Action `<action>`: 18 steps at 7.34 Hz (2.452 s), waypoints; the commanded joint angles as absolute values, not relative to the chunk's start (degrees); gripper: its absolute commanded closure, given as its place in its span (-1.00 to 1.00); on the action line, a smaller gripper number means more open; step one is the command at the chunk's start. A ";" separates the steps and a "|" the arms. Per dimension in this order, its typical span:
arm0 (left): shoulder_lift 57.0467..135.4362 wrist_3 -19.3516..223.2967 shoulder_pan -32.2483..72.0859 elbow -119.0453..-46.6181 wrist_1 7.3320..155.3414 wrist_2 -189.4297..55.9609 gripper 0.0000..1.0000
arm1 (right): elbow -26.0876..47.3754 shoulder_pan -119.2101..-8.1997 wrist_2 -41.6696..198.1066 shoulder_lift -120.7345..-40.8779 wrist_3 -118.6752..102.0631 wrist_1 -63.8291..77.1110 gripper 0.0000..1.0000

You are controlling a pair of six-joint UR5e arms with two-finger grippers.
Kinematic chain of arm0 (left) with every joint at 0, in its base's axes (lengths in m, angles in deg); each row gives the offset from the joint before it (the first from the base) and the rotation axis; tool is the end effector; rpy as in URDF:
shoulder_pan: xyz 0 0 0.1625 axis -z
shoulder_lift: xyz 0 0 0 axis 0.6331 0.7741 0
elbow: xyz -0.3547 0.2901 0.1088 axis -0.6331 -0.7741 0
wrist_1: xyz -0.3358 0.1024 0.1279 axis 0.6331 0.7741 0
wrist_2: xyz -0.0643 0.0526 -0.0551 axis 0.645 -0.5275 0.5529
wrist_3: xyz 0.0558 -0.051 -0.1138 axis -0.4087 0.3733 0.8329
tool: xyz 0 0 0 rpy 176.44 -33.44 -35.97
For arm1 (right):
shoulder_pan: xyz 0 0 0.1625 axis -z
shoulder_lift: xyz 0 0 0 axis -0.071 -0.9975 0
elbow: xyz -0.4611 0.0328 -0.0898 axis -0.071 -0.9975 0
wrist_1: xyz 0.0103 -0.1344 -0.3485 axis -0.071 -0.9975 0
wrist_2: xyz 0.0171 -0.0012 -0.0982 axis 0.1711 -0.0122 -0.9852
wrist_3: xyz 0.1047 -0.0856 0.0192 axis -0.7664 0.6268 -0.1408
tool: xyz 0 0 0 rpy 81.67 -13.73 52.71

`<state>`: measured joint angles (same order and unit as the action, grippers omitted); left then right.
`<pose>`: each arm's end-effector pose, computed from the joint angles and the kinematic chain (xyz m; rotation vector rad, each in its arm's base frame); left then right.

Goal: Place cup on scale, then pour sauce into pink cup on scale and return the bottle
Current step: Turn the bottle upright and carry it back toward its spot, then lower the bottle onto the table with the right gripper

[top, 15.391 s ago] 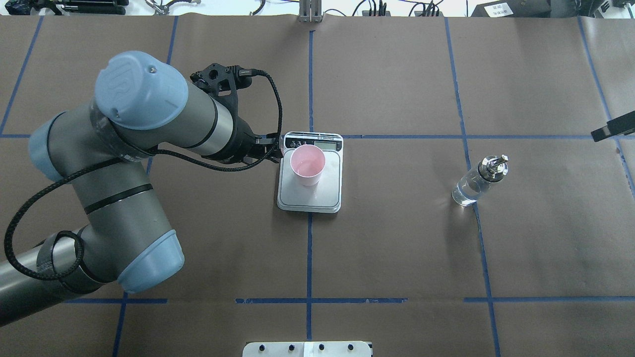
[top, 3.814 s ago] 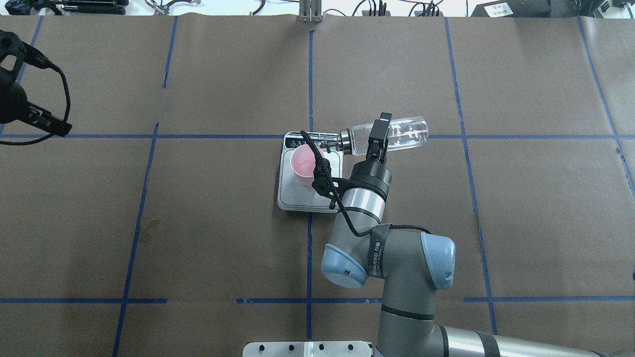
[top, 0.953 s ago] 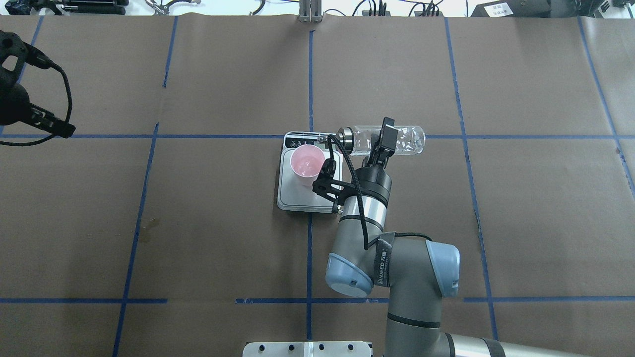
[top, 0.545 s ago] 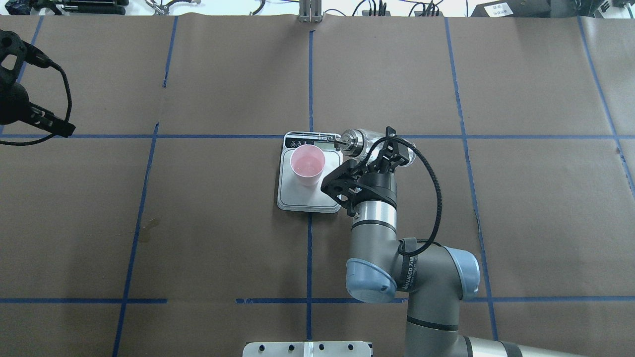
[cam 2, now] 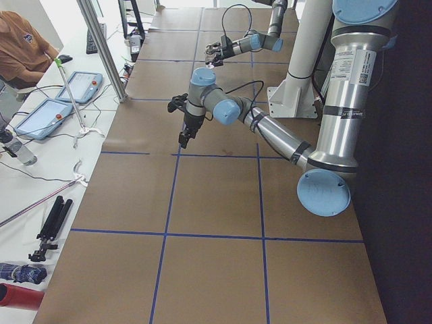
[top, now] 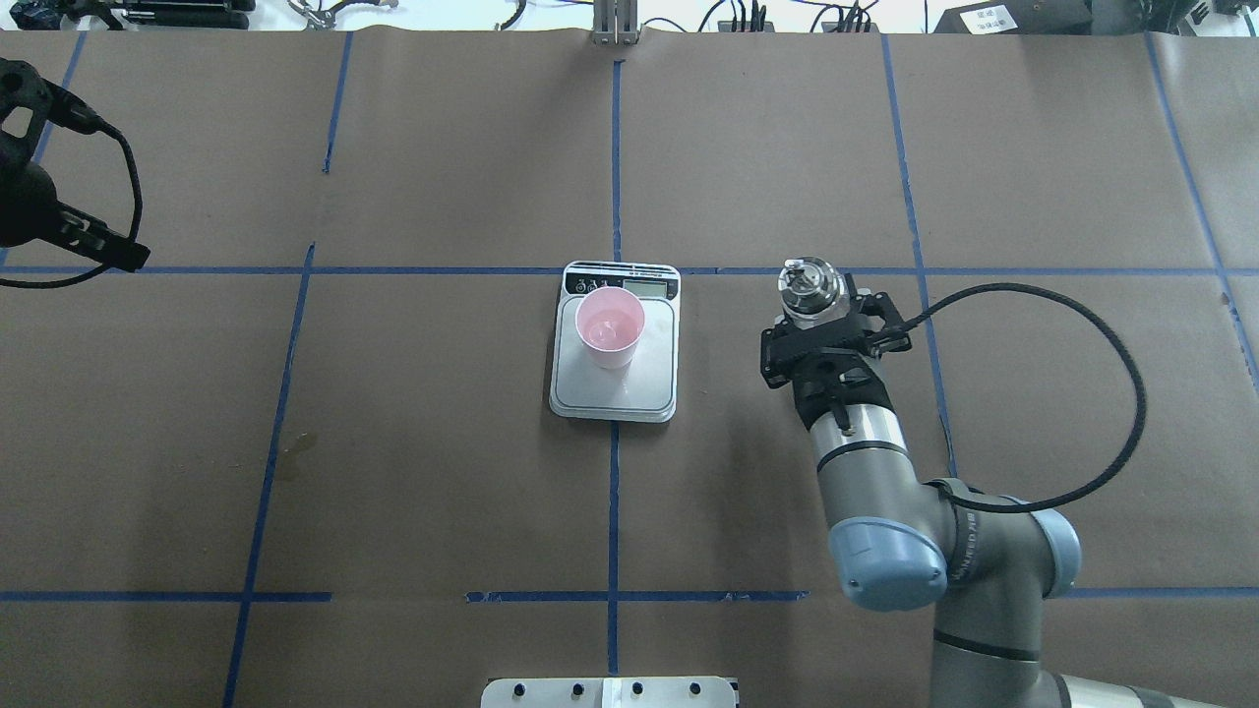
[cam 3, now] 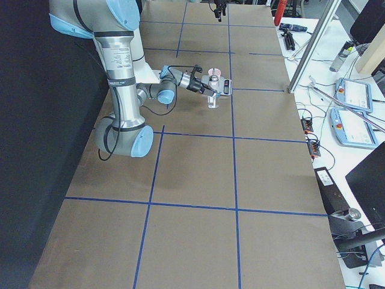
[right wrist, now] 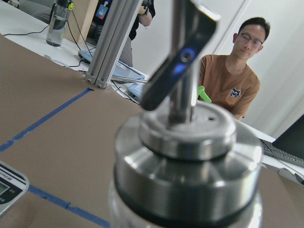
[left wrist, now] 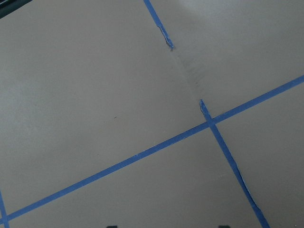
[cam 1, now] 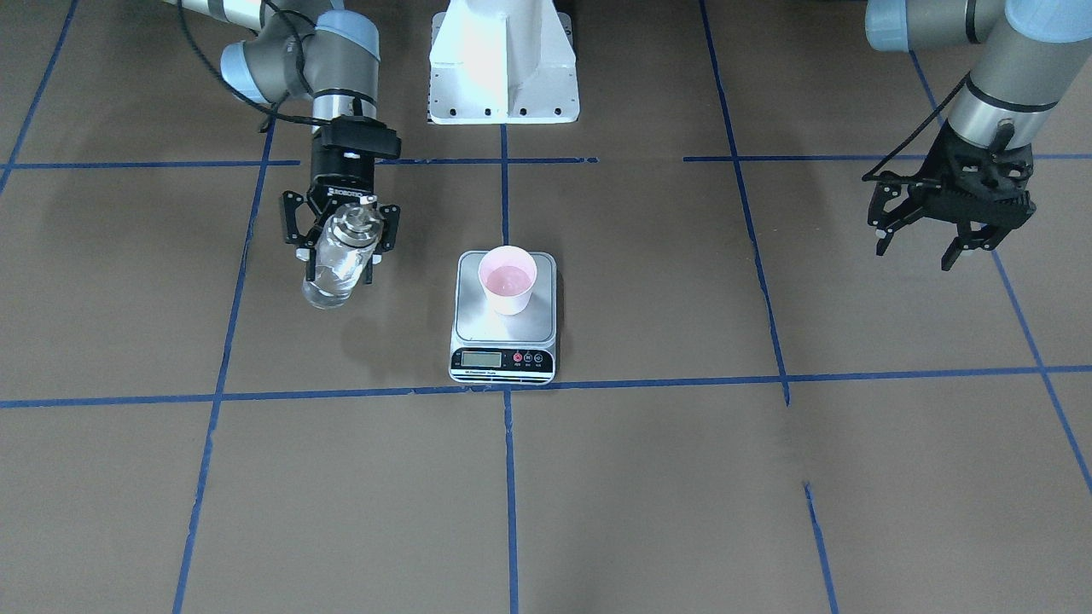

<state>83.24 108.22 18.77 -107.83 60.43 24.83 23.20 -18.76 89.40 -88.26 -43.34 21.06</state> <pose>0.1992 -0.4700 0.4803 0.4129 0.6408 0.3156 -0.4511 -0.3729 0.4174 1.1864 -0.3964 0.1147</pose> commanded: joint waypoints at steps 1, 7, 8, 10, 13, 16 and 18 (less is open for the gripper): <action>83.24 108.25 18.73 -107.79 60.42 24.76 -0.53 | 26.98 -19.98 93.68 -93.78 -56.98 22.30 1.00; 84.38 110.71 18.82 -109.46 60.33 24.50 -0.53 | 24.19 -21.21 95.45 -98.79 -75.30 24.76 1.00; 84.38 110.71 18.82 -109.63 60.33 24.50 -0.53 | 23.65 -21.73 95.45 -98.80 -75.39 25.03 1.00; 84.38 110.71 18.82 -109.90 60.33 24.50 -0.53 | 21.12 -21.74 94.58 -99.06 -75.48 25.81 1.00; 84.29 110.71 18.82 -109.99 60.15 24.41 -0.53 | 19.78 -21.74 94.66 -99.15 -75.39 27.93 1.00; 84.21 110.71 18.82 -109.90 60.15 24.41 -0.53 | 19.69 -21.83 95.10 -99.33 -75.30 27.93 1.00; 84.12 110.71 18.82 -109.99 60.15 24.41 -0.53 | 19.78 -21.74 95.19 -100.38 -75.13 28.10 1.00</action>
<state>84.18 110.71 18.82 -109.96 60.16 24.41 19.74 -21.80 95.12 -100.00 -75.20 28.04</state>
